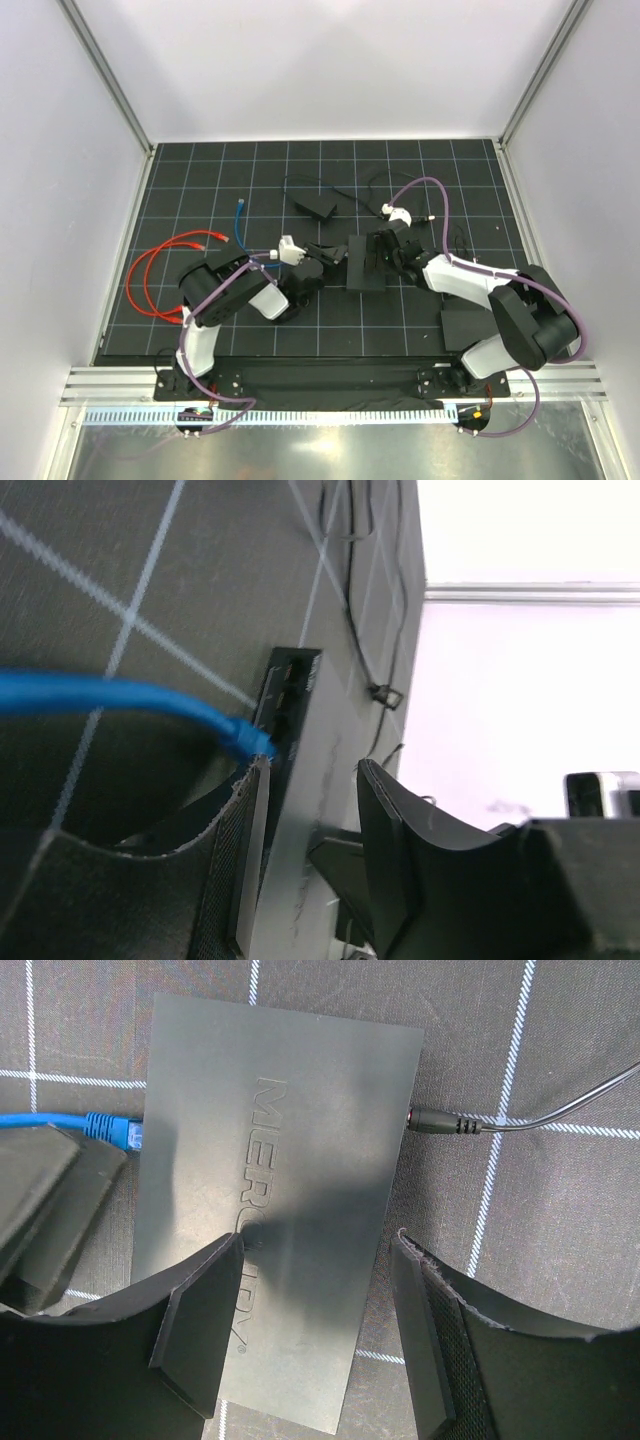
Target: Pull the plug from the switch port
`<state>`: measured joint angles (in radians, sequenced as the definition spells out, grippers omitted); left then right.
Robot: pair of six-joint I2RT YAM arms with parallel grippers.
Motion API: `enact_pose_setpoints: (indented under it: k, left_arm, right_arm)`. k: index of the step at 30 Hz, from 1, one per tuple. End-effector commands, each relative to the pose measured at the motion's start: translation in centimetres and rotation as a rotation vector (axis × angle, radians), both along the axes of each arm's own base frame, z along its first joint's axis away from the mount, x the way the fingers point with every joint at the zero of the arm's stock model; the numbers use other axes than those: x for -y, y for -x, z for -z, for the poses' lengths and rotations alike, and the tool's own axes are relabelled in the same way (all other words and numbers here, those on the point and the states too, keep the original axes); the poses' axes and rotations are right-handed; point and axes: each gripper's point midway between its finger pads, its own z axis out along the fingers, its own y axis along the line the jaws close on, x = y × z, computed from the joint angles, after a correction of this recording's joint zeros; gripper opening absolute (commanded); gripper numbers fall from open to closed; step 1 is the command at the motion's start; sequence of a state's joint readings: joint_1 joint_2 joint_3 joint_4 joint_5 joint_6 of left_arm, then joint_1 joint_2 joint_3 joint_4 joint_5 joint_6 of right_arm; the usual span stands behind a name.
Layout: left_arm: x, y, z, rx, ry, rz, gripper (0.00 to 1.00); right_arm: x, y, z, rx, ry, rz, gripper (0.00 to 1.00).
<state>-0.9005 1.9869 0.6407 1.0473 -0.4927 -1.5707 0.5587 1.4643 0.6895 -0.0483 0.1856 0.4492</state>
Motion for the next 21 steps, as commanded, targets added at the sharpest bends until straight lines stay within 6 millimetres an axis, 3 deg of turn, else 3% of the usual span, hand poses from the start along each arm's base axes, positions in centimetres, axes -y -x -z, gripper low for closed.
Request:
enact_pose_setpoints:
  k: [1, 12, 21]
  left_arm:
    - [-0.3, 0.1, -0.1, -0.01, -0.049, -0.044, 0.45]
    - [0.7, 0.4, 1.3, -0.071, -0.05, -0.069, 0.45]
    - [-0.8, -0.2, 1.7, -0.064, -0.013, -0.164, 0.43]
  right_arm:
    - [-0.6, -1.2, -1.1, 0.047, -0.033, 0.009, 0.67]
    - [-0.6, -1.2, -1.4, 0.053, -0.034, 0.009, 0.67]
    - [-0.5, -1.3, -1.3, 0.053, -0.028, 0.01, 0.67]
